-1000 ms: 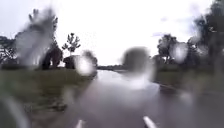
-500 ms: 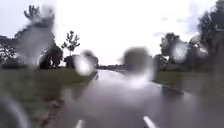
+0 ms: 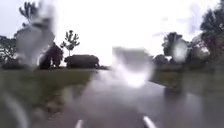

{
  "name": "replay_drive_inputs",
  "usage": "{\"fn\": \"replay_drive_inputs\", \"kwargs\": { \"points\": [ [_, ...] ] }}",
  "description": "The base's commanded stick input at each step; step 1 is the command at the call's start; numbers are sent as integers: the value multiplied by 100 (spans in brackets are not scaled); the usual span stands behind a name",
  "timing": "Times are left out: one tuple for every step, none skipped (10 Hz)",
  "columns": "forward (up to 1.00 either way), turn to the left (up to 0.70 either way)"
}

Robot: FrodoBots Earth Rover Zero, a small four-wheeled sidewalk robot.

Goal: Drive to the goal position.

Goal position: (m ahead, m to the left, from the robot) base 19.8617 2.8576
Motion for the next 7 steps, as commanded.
{"fn": "replay_drive_inputs", "kwargs": {
  "points": [
    [85, 0],
    [85, 0],
    [85, 0],
    [85, 0],
    [85, 0],
    [85, 0],
    [85, 0]
  ]
}}
